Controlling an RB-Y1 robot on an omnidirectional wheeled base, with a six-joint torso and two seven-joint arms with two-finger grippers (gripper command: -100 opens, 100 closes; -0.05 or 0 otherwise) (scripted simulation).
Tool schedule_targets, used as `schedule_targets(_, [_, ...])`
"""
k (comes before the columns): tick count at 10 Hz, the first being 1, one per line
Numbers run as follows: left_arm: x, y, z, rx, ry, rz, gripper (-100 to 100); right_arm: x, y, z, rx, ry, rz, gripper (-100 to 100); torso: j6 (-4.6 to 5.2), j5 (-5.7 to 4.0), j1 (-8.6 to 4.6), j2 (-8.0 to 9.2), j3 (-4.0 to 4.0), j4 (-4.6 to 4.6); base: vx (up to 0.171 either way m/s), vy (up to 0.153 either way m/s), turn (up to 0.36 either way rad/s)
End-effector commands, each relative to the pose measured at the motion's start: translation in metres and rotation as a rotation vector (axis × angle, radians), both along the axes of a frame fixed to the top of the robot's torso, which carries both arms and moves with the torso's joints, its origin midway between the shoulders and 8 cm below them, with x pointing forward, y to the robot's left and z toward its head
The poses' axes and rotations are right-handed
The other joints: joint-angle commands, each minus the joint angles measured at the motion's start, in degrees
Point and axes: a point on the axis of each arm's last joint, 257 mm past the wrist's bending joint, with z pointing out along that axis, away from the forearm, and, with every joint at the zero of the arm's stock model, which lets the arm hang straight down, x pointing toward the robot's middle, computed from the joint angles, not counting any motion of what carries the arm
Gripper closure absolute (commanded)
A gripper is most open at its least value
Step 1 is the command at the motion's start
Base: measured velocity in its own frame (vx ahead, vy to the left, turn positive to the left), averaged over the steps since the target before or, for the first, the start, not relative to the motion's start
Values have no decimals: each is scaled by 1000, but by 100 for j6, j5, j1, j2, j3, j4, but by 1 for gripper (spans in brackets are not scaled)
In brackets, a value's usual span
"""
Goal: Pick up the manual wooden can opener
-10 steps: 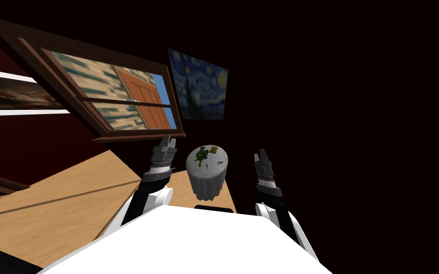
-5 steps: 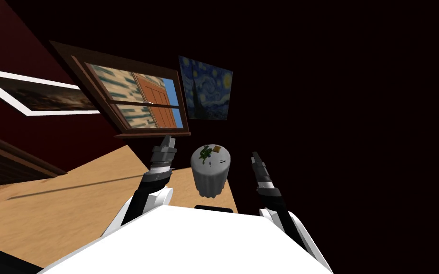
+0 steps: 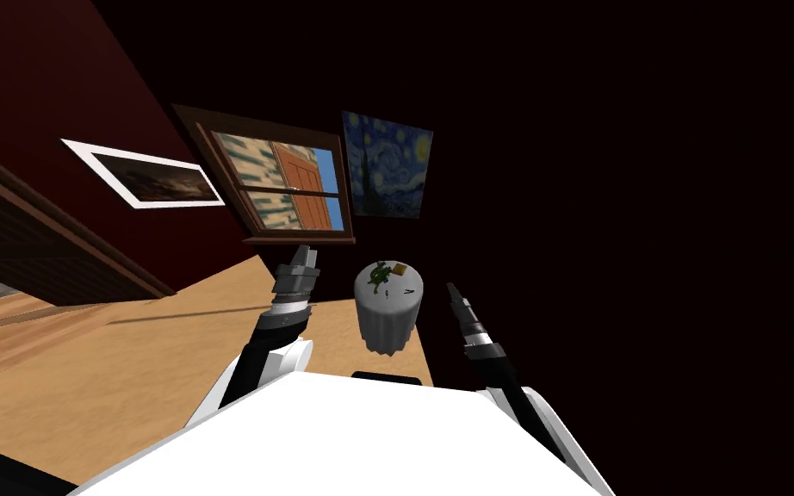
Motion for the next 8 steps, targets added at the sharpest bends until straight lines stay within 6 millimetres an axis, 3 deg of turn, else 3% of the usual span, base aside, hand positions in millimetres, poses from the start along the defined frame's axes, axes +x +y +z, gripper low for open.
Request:
schedule_targets(1, [0,0,0,0,0,0,0,0,-2,-13,-38,38,5,-100,0,0,0,0,0,0,-27,6,93])
schedule_targets(2, [0,0,0,0,0,0,0,-1,-2,-33,-88,99,7,-100,3,0,-1,-5,-3,-1,-30,12,212])
schedule_targets(3, [0,0,0,0,0,0,0,-2,-2,-34,-98,101,13,-100,0,0,0,-5,-3,-1,-24,6,127])
schedule_targets(4, [0,0,0,0,0,0,0,-5,-2,-54,-153,159,20,-100,3,0,-1,-8,-4,-1,-27,8,212])
schedule_targets(5, [0,0,0,0,0,0,0,-5,-3,-56,-162,166,22,-100,0,0,-1,-7,-4,-2,-20,3,137])
schedule_targets(6, [0,0,0,0,0,0,0,-9,-4,-77,-216,223,30,-100,3,0,-2,-10,-5,-2,-20,12,302])
schedule_targets(7, [0,0,0,0,0,0,0,-10,-5,-80,-227,233,32,-100,-1,0,0,-10,-6,-2,-18,5,125])
schedule_targets(8, [0,0,0,0,0,0,0,-16,-6,-100,-284,288,45,-100,4,-1,-2,-11,-6,-2,-21,14,270])
